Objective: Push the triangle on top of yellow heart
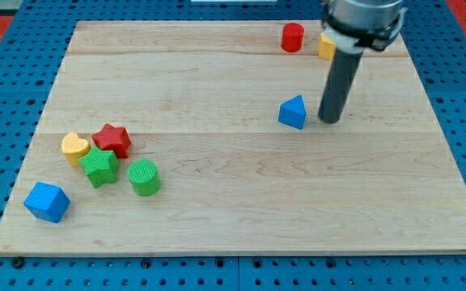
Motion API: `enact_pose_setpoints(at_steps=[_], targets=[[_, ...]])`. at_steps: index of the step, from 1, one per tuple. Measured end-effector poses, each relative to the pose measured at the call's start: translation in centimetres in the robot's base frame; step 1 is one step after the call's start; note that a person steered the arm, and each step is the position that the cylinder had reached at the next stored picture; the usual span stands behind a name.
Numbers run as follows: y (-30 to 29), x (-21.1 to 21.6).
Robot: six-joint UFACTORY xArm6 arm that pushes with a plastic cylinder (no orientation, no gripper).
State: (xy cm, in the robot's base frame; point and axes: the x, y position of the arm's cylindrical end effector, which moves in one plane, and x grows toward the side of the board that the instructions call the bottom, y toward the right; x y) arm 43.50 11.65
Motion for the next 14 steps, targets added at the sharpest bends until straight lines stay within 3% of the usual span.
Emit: enact_pose_setpoints(at_steps=[2, 3, 5, 8, 9, 10, 13, 14], targets=[[-8.5, -1.2], [-2.6, -1.2], [-0.7, -0.7], [-0.4, -5.5], [-12.0, -2.9], [-19.7, -3.1], [-31.4, -1.9], [-32.4, -2.1]])
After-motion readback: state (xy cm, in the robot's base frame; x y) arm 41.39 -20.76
